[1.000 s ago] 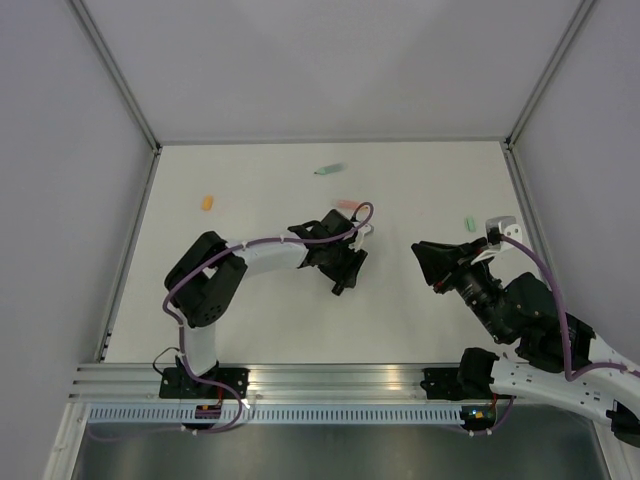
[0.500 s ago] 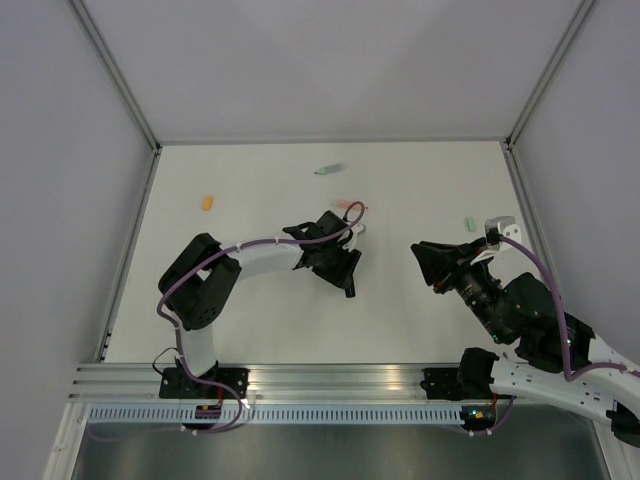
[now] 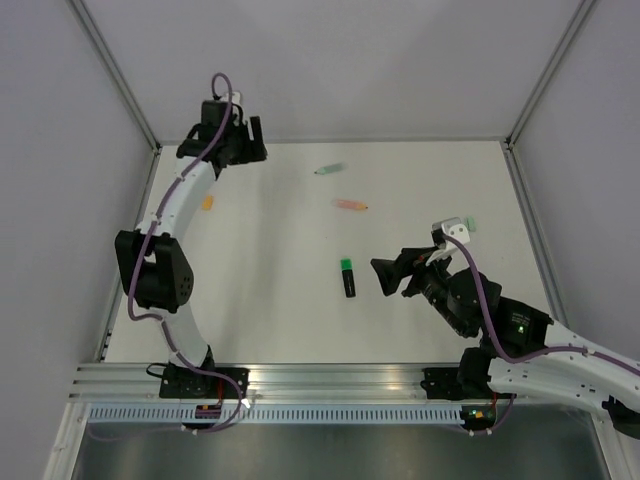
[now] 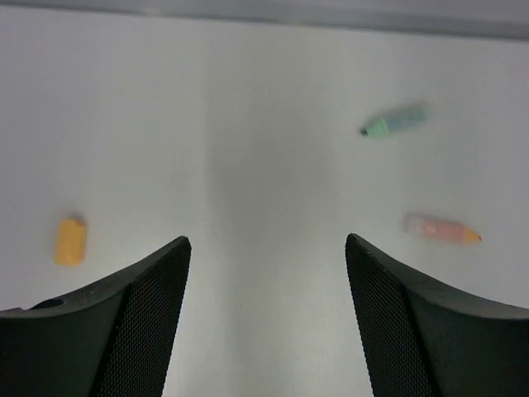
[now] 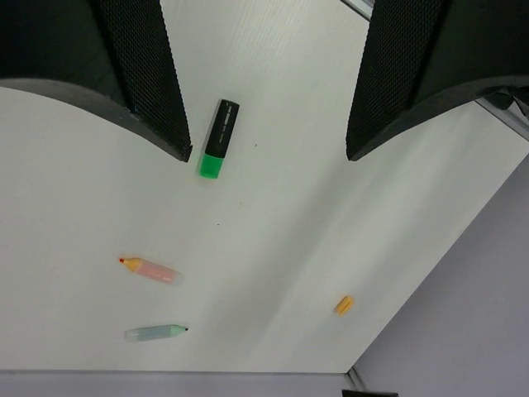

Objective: Insert the pens into the pen caps

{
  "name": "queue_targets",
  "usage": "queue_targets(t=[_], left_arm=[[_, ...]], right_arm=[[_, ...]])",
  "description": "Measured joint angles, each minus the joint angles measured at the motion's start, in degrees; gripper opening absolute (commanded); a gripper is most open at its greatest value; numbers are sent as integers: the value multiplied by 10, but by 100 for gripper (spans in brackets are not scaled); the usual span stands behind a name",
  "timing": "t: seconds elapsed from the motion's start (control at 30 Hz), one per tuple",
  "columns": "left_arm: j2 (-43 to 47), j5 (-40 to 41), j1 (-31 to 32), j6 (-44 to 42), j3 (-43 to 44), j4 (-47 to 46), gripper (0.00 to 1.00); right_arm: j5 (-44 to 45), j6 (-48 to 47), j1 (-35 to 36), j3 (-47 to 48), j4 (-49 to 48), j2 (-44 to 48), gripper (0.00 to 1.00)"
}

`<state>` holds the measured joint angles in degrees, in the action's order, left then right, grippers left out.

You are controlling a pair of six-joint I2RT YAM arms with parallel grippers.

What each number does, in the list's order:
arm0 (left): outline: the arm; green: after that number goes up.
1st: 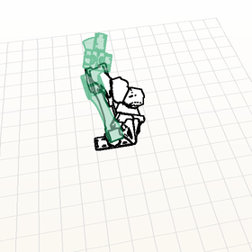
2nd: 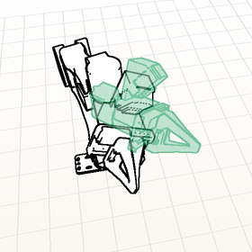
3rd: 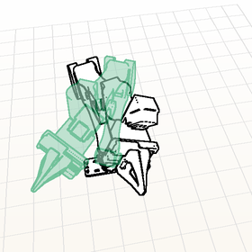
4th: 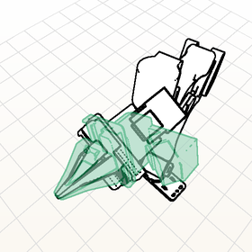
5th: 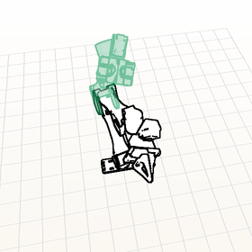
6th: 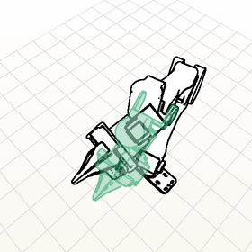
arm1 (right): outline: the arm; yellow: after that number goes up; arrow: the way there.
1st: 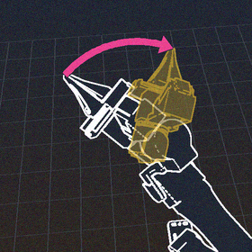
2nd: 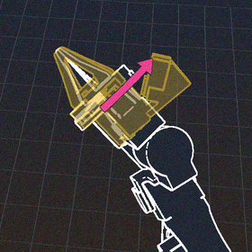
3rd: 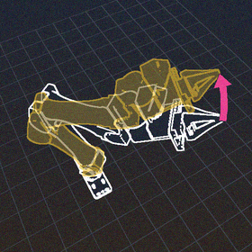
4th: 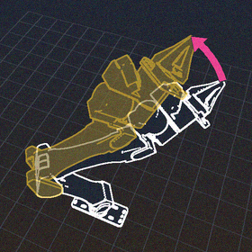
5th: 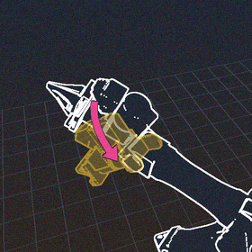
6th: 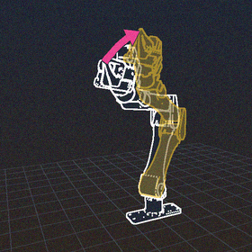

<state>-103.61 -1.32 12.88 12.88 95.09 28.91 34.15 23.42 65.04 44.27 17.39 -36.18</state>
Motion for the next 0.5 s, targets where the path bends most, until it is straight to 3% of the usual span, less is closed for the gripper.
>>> queue_targets(t=[0.07,0.23,0.33,0.4,0.5], left_arm=[[-43,4,-46,-12,82,13,88],[-149,14,-88,-24,187,56,89],[-188,17,-82,-18,196,79,91],[-197,17,-77,-7,189,89,100],[-166,1,-66,30,108,59,100]], right_arm=[[0,5,0,0,-1,-4,85],[11,10,0,-2,-12,4,89],[28,13,0,-5,-20,-1,98],[42,10,0,-5,-26,-20,98],[63,5,0,1,-27,-64,98]])
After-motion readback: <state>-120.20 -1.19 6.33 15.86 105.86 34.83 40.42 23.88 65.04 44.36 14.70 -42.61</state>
